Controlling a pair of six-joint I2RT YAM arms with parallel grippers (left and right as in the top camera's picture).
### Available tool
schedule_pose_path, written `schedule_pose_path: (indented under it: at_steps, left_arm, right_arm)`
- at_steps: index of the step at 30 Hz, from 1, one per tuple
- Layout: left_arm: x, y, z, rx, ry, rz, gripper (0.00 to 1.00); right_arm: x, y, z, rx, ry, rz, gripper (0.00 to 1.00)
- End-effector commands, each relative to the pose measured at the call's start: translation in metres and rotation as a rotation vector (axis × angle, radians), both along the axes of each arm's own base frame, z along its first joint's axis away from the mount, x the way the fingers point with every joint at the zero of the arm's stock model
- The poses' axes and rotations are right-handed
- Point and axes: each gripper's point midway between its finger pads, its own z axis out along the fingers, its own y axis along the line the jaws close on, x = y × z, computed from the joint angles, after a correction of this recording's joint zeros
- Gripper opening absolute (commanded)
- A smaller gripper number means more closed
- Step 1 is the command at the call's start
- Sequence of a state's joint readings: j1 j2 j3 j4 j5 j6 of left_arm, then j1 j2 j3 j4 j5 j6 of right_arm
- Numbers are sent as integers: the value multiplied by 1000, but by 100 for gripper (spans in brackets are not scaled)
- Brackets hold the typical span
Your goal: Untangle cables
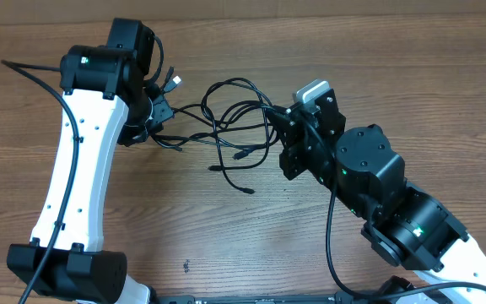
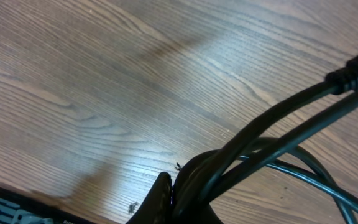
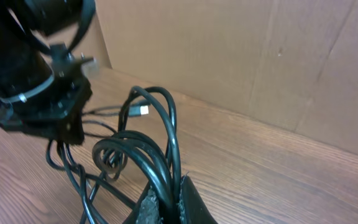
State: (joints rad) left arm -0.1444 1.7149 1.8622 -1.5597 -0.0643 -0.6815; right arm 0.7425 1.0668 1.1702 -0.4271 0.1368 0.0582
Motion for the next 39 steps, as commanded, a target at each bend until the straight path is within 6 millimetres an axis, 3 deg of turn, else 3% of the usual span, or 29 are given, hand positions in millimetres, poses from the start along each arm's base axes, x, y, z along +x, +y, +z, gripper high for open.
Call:
schedule_pose_path:
  at_steps: [1, 4, 13, 23, 27, 32, 36, 39]
  left_arm:
    - [-4, 29, -2, 127, 3, 42, 4]
    - [-3, 30, -3, 132, 3, 43, 4]
    - [-3, 47, 1, 233, -6, 59, 4]
    - [-2, 51, 3, 251, -16, 80, 4]
    - [-1, 54, 4, 270, -19, 82, 4]
    - [-1, 56, 4, 283, -22, 84, 4]
    - [-1, 63, 7, 327, -25, 88, 4]
    - [-1, 65, 8, 342, -27, 85, 4]
  right_arm:
    - [4, -42, 47, 118, -106, -179, 4]
    - [6, -55, 49, 111, -118, -244, 4]
    - [15, -119, 28, -44, -103, -593, 4]
    - [4, -155, -5, -271, -32, -732, 4]
    - [-4, -182, -4, -395, -57, -855, 4]
    - [-4, -185, -2, -543, -83, -827, 4]
    - [-8, -205, 8, -633, -111, -921, 4]
    - [-8, -209, 9, -674, -114, -929, 4]
